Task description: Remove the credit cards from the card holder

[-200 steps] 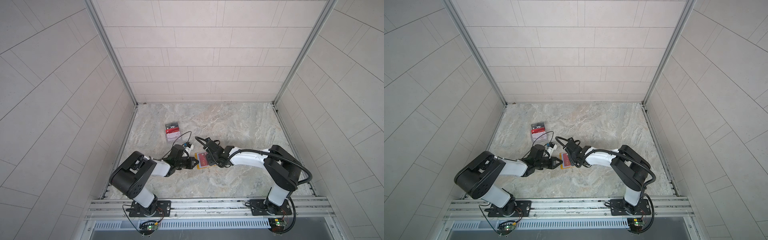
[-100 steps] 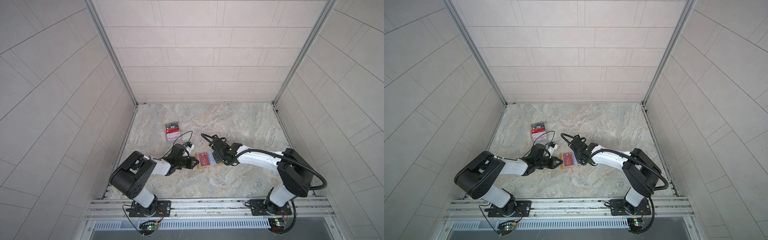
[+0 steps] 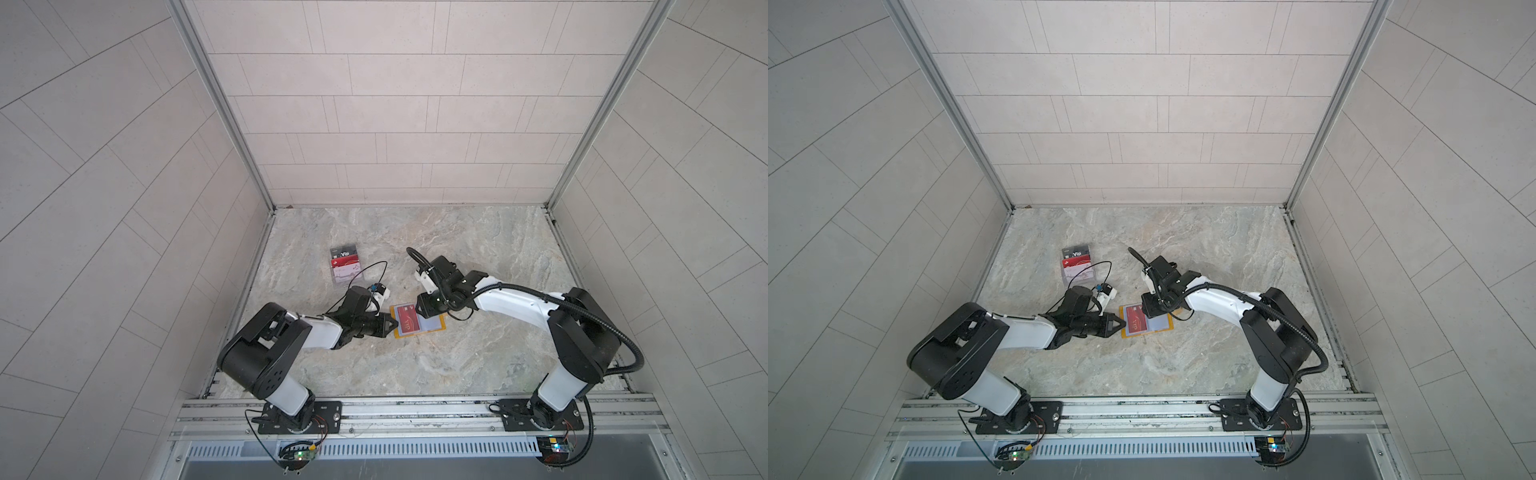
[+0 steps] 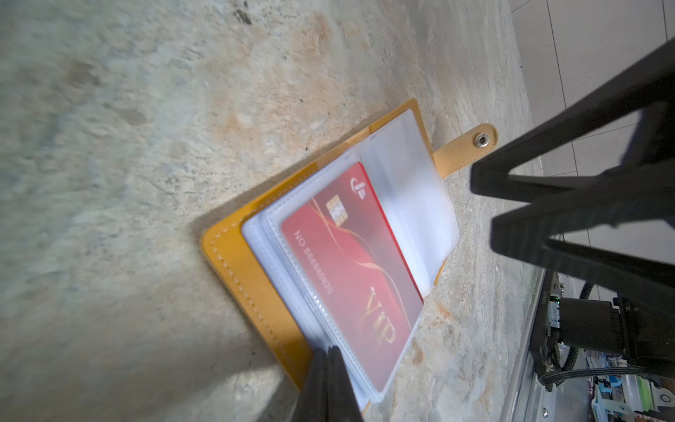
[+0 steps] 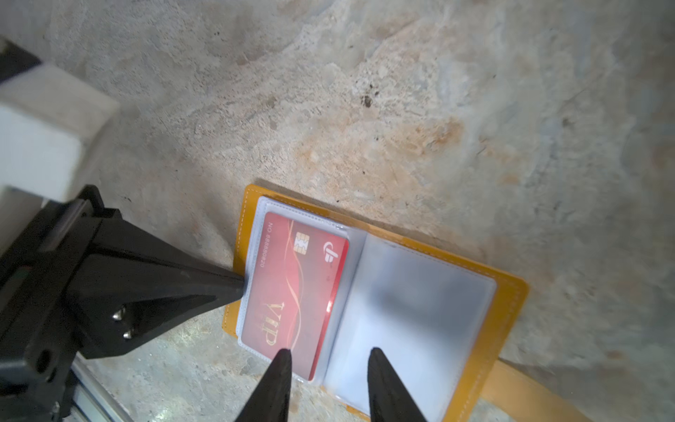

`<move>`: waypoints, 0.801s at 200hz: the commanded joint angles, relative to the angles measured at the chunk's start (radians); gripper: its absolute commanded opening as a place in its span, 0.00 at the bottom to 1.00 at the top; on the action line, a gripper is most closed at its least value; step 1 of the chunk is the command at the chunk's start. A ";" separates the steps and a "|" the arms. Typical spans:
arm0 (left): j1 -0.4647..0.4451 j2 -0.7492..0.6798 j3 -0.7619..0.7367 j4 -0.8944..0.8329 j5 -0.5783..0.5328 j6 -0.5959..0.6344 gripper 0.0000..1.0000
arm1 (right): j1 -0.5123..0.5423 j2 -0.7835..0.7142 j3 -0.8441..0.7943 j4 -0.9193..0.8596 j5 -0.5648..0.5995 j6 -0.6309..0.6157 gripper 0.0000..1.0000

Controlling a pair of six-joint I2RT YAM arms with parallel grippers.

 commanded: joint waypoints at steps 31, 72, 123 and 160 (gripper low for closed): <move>-0.002 -0.001 0.010 -0.158 -0.083 0.047 0.00 | -0.058 0.071 -0.079 0.171 -0.267 0.083 0.36; -0.003 0.012 0.026 -0.176 -0.091 0.057 0.00 | -0.068 0.106 -0.102 0.225 -0.321 0.098 0.33; -0.003 0.016 0.040 -0.202 -0.104 0.067 0.00 | -0.093 0.107 -0.134 0.285 -0.382 0.126 0.29; -0.003 0.022 0.049 -0.219 -0.110 0.077 0.00 | -0.097 0.118 -0.148 0.343 -0.446 0.161 0.28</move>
